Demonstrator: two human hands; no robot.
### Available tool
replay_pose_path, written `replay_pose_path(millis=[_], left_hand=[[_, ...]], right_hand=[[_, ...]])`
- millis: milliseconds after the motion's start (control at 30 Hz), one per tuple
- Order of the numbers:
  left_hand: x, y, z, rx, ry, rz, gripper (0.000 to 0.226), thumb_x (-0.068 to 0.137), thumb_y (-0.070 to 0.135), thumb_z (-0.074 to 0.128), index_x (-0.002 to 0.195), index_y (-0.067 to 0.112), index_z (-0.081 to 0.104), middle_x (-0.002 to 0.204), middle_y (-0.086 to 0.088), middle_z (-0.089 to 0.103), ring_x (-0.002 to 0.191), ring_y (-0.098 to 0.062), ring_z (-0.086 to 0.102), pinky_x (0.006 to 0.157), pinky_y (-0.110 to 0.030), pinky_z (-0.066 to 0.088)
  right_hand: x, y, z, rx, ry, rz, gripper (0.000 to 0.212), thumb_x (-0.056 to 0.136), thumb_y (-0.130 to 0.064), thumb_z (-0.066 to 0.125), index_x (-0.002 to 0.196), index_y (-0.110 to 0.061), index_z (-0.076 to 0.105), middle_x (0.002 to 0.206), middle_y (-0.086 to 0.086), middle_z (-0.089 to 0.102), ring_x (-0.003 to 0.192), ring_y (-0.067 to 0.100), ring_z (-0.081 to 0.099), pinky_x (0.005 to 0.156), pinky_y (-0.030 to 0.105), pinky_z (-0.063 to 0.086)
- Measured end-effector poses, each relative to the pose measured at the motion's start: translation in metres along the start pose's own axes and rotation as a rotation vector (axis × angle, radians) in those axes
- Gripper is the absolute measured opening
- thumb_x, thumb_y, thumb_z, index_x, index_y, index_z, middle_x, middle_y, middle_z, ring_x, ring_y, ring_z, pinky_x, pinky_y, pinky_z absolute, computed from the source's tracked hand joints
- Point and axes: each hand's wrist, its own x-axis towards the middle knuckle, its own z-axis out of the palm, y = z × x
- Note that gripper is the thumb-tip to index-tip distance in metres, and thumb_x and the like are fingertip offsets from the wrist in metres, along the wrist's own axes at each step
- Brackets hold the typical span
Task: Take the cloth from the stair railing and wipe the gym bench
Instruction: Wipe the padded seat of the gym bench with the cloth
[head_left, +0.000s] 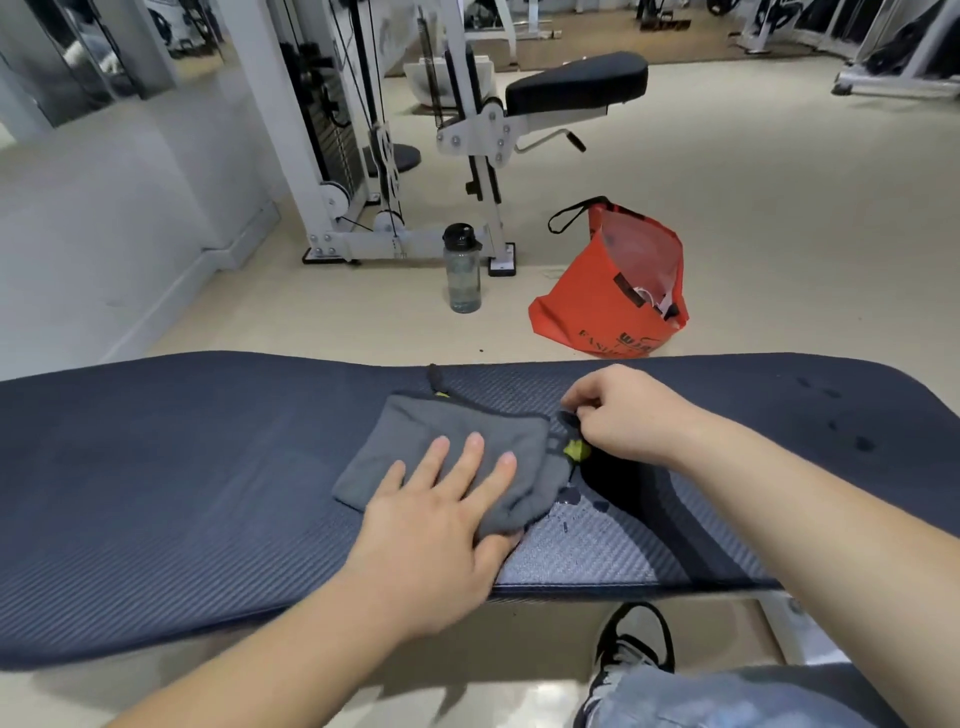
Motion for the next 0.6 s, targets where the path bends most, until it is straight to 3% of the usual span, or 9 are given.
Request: replay_pose_path(millis=[100, 267, 400, 467, 533, 600], left_hand=[[0.018, -0.025, -0.003, -0.033, 0.008, -0.023, 0.066, 0.098, 0.065, 0.019, 0.158, 0.048, -0.004, 0.170, 0.013, -0.007, 0.158, -0.016, -0.002, 0.126, -0.048, 0.013], [0.068, -0.021, -0.012, -0.185, -0.046, -0.248, 0.068, 0.098, 0.064, 0.015, 0.160, 0.042, -0.001, 0.172, 0.006, -0.005, 0.158, -0.027, -0.004, 0.123, -0.059, 0.011], [0.008, 0.021, -0.001, -0.117, -0.006, -0.115, 0.070, 0.098, 0.063, 0.016, 0.159, 0.040, -0.009, 0.172, 0.005, -0.011, 0.158, -0.028, -0.008, 0.123, -0.059, 0.008], [-0.029, 0.028, 0.007, -0.046, -0.026, 0.030, 0.073, 0.098, 0.061, 0.021, 0.158, 0.040, -0.014, 0.171, 0.004, -0.014, 0.158, -0.029, -0.010, 0.123, -0.059, 0.007], [-0.041, 0.017, 0.007, 0.001, 0.010, 0.151, 0.073, 0.096, 0.060, 0.028, 0.160, 0.042, -0.003, 0.172, 0.003, -0.003, 0.158, -0.029, 0.001, 0.122, -0.058, 0.016], [-0.026, -0.003, 0.004, 0.002, 0.040, 0.161, 0.069, 0.097, 0.060, 0.029, 0.160, 0.044, 0.005, 0.172, 0.007, 0.003, 0.158, -0.023, 0.007, 0.123, -0.055, 0.020]], right_hand=[[0.001, -0.003, 0.000, -0.028, 0.001, -0.001, 0.045, 0.087, -0.013, 0.050, 0.122, -0.028, 0.073, 0.126, -0.002, 0.072, 0.118, 0.023, 0.064, 0.102, 0.040, 0.053], [-0.002, -0.002, 0.001, 0.003, -0.003, -0.007, 0.045, 0.093, -0.013, 0.050, 0.134, -0.022, 0.067, 0.136, 0.000, 0.069, 0.127, 0.021, 0.061, 0.109, 0.034, 0.047], [-0.003, 0.000, -0.001, 0.037, -0.008, -0.017, 0.038, 0.095, -0.014, 0.051, 0.125, -0.021, 0.073, 0.120, 0.001, 0.073, 0.109, 0.019, 0.064, 0.092, 0.028, 0.048], [-0.002, -0.001, -0.001, 0.026, -0.009, -0.028, 0.036, 0.095, -0.017, 0.051, 0.123, -0.023, 0.073, 0.122, -0.001, 0.072, 0.111, 0.019, 0.063, 0.095, 0.029, 0.049], [0.000, -0.003, 0.000, -0.003, 0.005, -0.040, 0.034, 0.095, -0.021, 0.052, 0.121, -0.026, 0.074, 0.123, -0.002, 0.072, 0.114, 0.021, 0.064, 0.100, 0.034, 0.051], [0.001, -0.002, 0.001, -0.003, 0.026, -0.038, 0.031, 0.095, -0.024, 0.053, 0.117, -0.027, 0.075, 0.121, -0.001, 0.074, 0.112, 0.022, 0.065, 0.101, 0.036, 0.052]])
